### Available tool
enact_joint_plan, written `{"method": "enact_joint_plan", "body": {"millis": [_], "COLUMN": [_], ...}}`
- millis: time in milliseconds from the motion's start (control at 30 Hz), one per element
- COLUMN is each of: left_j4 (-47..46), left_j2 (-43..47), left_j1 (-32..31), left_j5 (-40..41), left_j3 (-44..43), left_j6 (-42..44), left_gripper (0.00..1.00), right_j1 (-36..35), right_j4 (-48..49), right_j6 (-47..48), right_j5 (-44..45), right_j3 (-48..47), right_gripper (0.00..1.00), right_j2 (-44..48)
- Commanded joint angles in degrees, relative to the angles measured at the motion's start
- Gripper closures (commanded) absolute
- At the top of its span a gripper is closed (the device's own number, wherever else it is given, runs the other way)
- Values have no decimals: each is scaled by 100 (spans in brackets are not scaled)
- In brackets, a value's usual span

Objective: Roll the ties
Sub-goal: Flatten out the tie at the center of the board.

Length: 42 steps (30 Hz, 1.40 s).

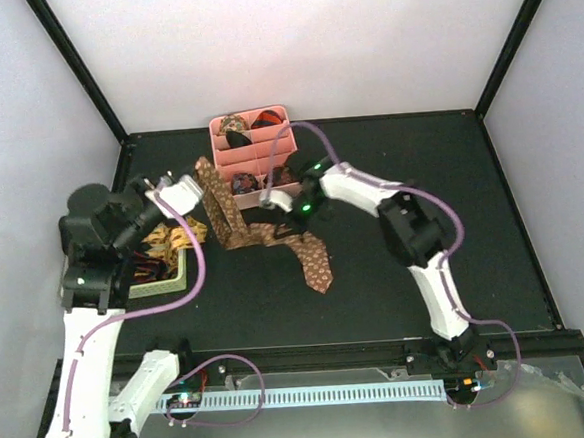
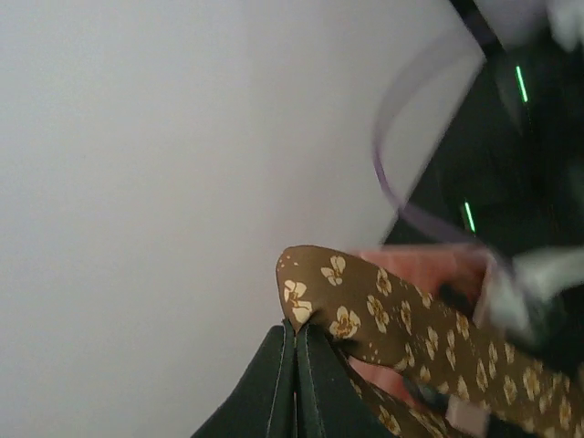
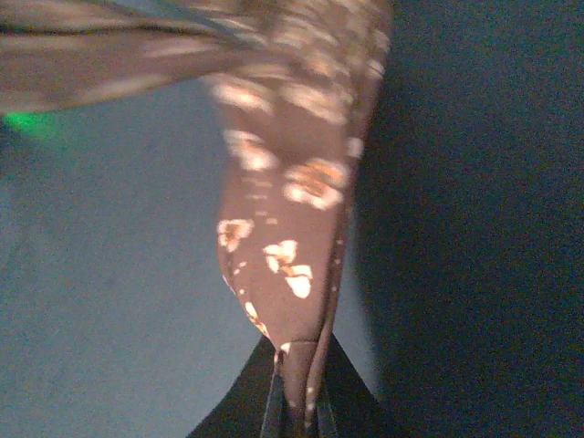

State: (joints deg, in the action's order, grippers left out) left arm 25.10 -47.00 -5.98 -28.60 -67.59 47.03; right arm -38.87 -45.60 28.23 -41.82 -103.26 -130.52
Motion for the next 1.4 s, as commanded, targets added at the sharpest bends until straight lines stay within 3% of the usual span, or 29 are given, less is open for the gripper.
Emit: {"method": "enact_joint_plan", "body": {"millis": [0,133,333,400,500,533,600,700,833,1067,1300,1367], "left_j4": [445,193,848,1226,1415,1507,1811,2333,3030,2531,2371,2170], "left_j2": [438,406,43,17,12,-11,-114,-487,-1571,-3161,-4225,-4388], "left_j1": [250,364,659,660,652,651,651,572,36,-1276,-1707,-1722], "left_j5": [283,852,485,317,145,28,-412,-999,-1038,258,1504,1994], "left_j3": [1265,2317,2743,2988,3170,3125,2925,2601,1996,1615,1499,1570], "left_j6": [1396,2028,2568,3059,3134,3094,3135,3301,3152,1803,1349,1275], "left_gripper": [98,98,98,85,39,30,24,23,28,31,31,39], "right_j1": [936,1826,3038,3140,3080,3060,3055,3169,3326,3736,3862,3860], "right_j4": [-2725,-4052,-4139,-4142,-4145,-4138,-4132,-4117,-4093,-4013,-3696,-3618], "right_j6": [2006,3086,3393,3331,3350,3310,3282,3368,3230,3228,3295,3318], "right_j5": [-85,809,1800,1826,1673,1685,1922,2334,2516,3002,3268,3302], "right_j3": [453,1183,2007,1959,2057,2142,2414,2848,2924,2791,2944,2944], "right_gripper": [98,98,98,98,98,98,98,98,98,98,98,98], "right_j2": [1550,2221,3015,3284,3657,3710,3722,3688,3466,2893,2613,2498]}}
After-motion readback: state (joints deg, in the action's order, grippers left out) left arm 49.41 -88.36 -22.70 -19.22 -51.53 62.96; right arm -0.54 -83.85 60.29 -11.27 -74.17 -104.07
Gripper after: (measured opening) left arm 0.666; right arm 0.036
